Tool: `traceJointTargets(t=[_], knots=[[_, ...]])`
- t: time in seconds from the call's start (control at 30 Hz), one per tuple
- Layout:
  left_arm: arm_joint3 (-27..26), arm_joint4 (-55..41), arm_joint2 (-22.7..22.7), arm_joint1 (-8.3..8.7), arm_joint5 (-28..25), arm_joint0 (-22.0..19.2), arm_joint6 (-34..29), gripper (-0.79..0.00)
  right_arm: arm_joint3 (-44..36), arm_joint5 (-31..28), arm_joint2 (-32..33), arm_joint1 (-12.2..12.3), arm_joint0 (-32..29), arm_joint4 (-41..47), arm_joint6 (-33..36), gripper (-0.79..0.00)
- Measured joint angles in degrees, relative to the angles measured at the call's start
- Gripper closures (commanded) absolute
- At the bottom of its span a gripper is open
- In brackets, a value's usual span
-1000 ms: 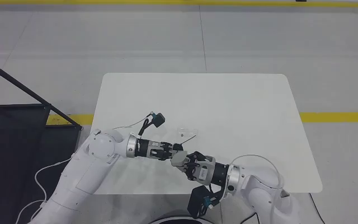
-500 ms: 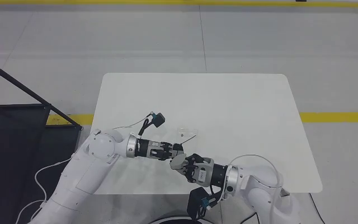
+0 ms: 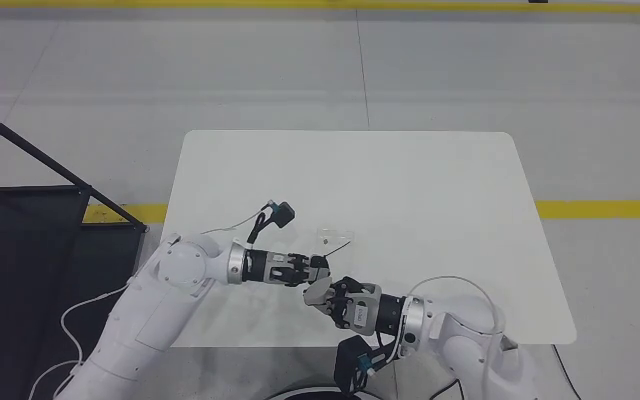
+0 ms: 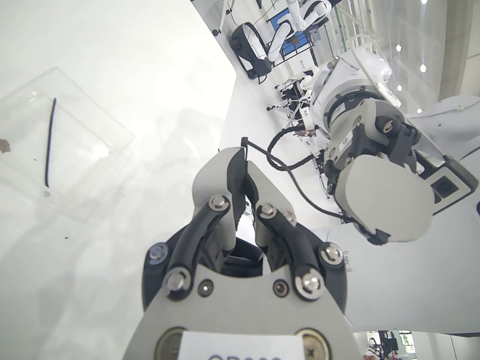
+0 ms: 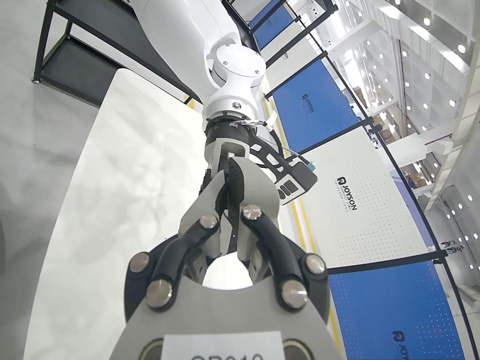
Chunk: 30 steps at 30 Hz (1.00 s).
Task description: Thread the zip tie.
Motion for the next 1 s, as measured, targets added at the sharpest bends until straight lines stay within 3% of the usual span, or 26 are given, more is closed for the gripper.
traceJointTargets(t=[1.0], knots=[[-2.6, 5.1, -2.3, 1.26, -5.1, 2.1, 5.7, 0.000, 0.1, -1.3, -0.7, 0.9, 0.7, 0.8, 1.3, 0.000]])
